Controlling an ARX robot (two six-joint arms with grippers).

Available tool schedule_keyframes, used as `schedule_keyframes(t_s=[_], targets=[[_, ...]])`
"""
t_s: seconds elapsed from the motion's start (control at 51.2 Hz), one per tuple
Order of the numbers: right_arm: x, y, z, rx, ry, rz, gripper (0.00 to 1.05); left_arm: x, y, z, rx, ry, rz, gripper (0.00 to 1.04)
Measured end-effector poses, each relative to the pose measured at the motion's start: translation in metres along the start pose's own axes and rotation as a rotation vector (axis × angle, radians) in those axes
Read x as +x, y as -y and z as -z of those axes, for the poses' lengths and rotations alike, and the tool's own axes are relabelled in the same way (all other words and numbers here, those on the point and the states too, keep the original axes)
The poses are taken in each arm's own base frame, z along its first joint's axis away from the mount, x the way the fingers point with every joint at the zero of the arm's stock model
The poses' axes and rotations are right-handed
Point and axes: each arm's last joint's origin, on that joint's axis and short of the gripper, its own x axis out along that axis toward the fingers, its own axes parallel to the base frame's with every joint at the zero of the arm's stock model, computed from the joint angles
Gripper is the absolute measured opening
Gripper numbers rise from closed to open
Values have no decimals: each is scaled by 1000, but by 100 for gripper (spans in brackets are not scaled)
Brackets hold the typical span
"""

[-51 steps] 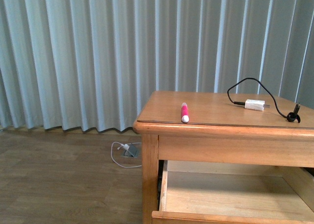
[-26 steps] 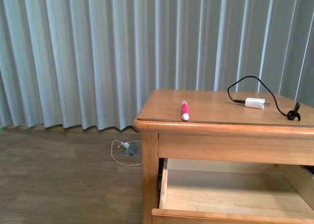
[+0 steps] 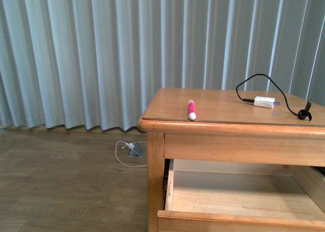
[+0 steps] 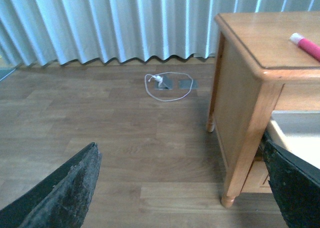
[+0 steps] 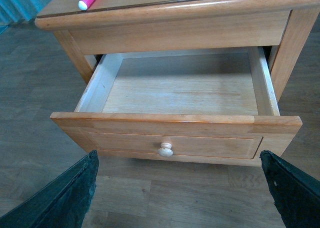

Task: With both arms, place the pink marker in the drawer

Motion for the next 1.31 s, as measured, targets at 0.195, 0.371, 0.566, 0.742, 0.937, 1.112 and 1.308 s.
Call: schedule_keyframes(t_s=[0.195,0.371,0.566,0.742,0.937,1.112,1.308], targets=[[0,0,0,0,0,0,96,57,29,-29,46,-26,161,99],[0,0,0,0,0,0,96,103,62,-47,71,-38,245,99],[0,0,0,0,0,0,96,163,106,-62,76,-77,286,99],[0,0,0,0,0,0,96,198,130,-67,79,-89,285,99],[0,0,0,0,0,0,96,229,165,-60,75,-110,329,99],[0,0,0,0,0,0,96,246,193,-43,76,-153,349,99],[0,0,0,0,0,0,96,260,207,-25,78,-204,355,99]])
